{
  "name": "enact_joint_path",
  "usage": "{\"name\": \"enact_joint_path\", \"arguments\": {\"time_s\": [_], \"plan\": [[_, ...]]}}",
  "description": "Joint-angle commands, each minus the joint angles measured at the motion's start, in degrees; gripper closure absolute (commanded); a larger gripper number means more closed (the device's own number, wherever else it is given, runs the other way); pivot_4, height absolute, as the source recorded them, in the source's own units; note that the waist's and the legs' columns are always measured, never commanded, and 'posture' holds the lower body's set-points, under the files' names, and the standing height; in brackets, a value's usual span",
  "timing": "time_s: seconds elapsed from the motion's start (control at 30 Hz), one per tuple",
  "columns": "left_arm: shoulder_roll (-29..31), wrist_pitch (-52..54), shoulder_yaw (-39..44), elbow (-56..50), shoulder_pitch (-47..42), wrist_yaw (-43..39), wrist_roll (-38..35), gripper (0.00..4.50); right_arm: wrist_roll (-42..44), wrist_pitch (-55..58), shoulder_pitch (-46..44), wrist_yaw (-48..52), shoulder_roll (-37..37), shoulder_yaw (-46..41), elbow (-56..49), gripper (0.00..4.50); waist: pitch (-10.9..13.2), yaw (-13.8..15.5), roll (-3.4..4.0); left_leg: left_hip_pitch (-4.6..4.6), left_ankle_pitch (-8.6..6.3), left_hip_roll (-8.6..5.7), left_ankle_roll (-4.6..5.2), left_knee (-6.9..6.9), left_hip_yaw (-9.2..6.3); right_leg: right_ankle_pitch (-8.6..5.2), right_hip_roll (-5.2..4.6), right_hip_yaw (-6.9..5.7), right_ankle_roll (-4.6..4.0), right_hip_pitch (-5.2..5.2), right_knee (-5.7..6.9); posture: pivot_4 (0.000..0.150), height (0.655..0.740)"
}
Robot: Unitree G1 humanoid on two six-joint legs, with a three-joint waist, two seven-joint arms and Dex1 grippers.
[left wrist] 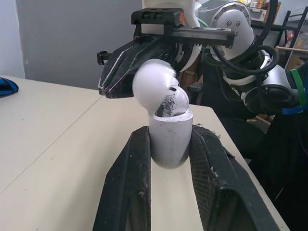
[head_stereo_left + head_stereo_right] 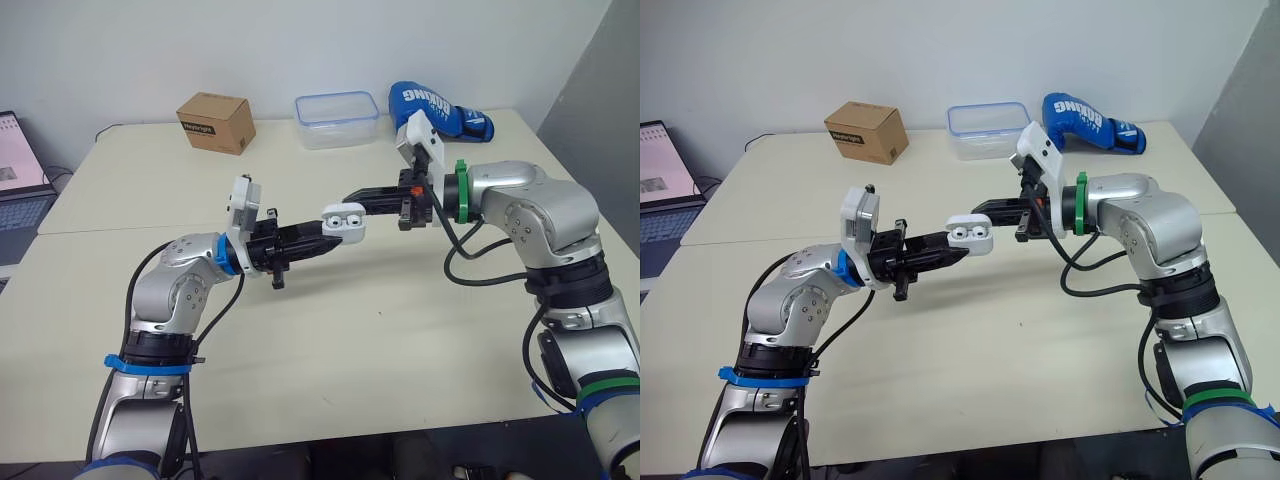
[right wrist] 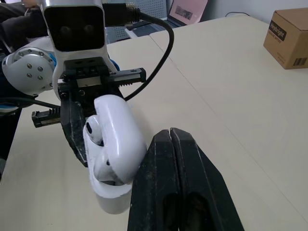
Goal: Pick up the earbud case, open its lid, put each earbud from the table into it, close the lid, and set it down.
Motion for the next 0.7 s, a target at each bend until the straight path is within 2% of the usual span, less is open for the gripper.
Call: {"name": "enact_joint_path", "arguments": {"time_s": [0.03, 0.53, 0.7], "plan": [[0.6, -0.5, 1.7, -0.5, -0.6, 0.2, -1.2, 3.74, 1.7, 0.8, -0.4, 1.1, -1.1, -1.6, -4.1, 4.48, 0.0, 0.0, 0.00, 0.00, 0.00, 0.00, 0.00, 0.00, 0.00, 0.00, 0.00, 0.00, 0.00, 0.00, 0.00, 0.150, 0.7307], [0.9, 0.4, 2.6, 0.1, -1.1, 1.2, -2.5, 3.74, 2.8, 2.3, 3.0, 1.1, -2.2, -1.4, -9.7, 4.48, 0.0, 0.0, 0.00, -0.01, 0.00, 0.00, 0.00, 0.00, 0.00, 0.00, 0.00, -0.01, 0.00, 0.00, 0.00, 0.150, 0.7307], [1.6, 1.1, 2.4, -0.2, -0.4, 1.3, -2.5, 3.74, 0.3, 0.1, 2.2, -1.2, -1.1, -1.8, -7.2, 4.48, 0.0, 0.0, 0.00, -0.01, 0.00, 0.00, 0.00, 0.00, 0.00, 0.00, 0.00, -0.01, 0.00, 0.00, 0.01, 0.150, 0.7307]]}}
